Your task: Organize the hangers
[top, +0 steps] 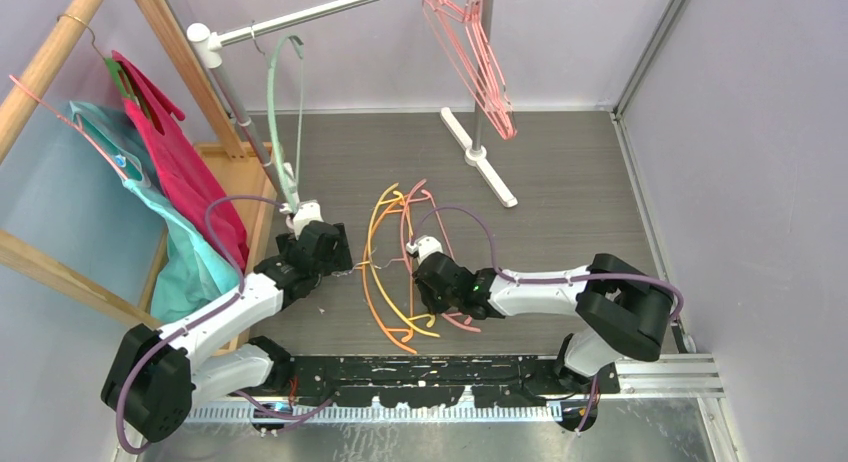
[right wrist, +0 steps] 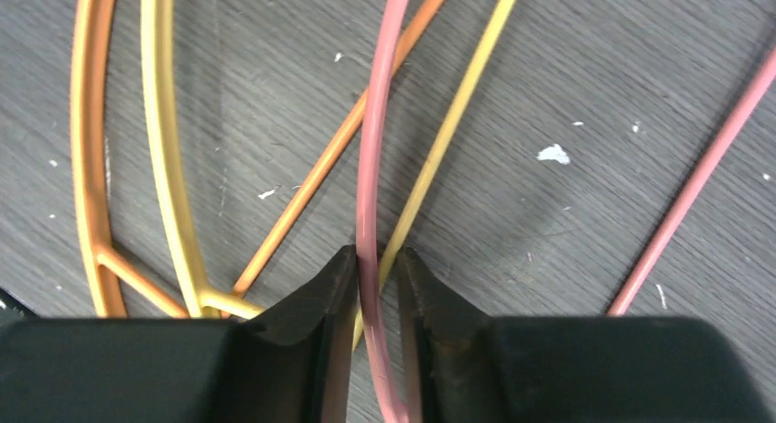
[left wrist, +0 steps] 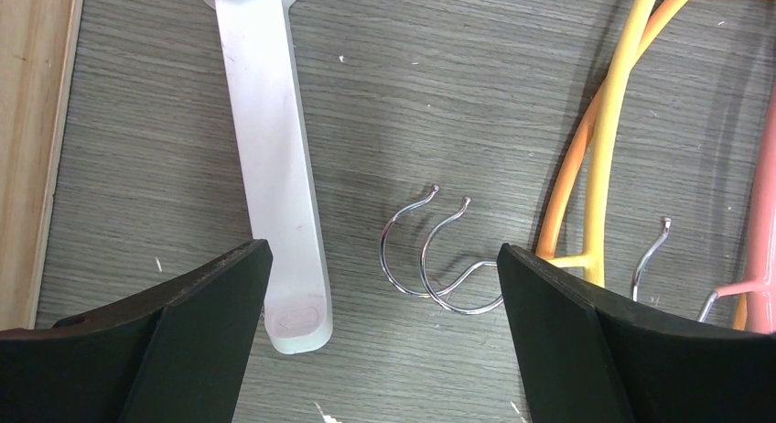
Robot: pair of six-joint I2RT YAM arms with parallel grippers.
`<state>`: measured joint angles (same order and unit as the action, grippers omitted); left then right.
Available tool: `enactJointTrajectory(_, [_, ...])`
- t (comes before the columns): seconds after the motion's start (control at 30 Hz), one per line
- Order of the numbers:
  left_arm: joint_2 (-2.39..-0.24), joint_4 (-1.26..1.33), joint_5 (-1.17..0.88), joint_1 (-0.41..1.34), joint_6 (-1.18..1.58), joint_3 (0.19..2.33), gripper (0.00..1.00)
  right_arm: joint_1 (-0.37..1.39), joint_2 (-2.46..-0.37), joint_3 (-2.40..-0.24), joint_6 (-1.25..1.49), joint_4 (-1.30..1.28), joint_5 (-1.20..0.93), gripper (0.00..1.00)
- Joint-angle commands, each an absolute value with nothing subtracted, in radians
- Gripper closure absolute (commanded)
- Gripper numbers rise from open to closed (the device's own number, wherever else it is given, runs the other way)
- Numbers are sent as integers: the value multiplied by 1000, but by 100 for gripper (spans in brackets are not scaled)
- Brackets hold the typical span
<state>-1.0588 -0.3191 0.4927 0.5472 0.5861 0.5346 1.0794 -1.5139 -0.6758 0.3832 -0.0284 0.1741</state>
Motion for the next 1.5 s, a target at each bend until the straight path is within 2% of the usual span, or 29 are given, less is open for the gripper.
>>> enactJointTrajectory(0.0, [-1031,-302,505,541,591,556,2,1087,-1486,-665,417,1,202,77])
enactJointTrajectory(0.07, [-1029,-303,506,541,589,558,2,1087,-1442,-656,424,-4,237,85])
enactJointTrajectory(0.27, [-1025,-305,507,542,592,557,2,1086,-1312,-681,423,-37,242,99])
enactJointTrajectory(0.57, [-1024,-305,511,541,592,551,2,1086,-1221,-896,374,-19,257,99])
enactJointTrajectory(0.77, [-1016,-301,500,542,597,546,2,1086,-1296,-1026,274,-40,415,99])
enactJointTrajectory(1.03, [-1018,-288,495,541,598,528,2,1085,-1363,-958,264,103,475,99])
enactJointTrajectory(1.3, [-1022,-289,496,542,598,533,2,1069,-1318,-1098,245,190,432,99])
enactJointTrajectory(1.47, [-1009,-299,500,541,595,533,2,992,-1304,-1171,331,299,306,99])
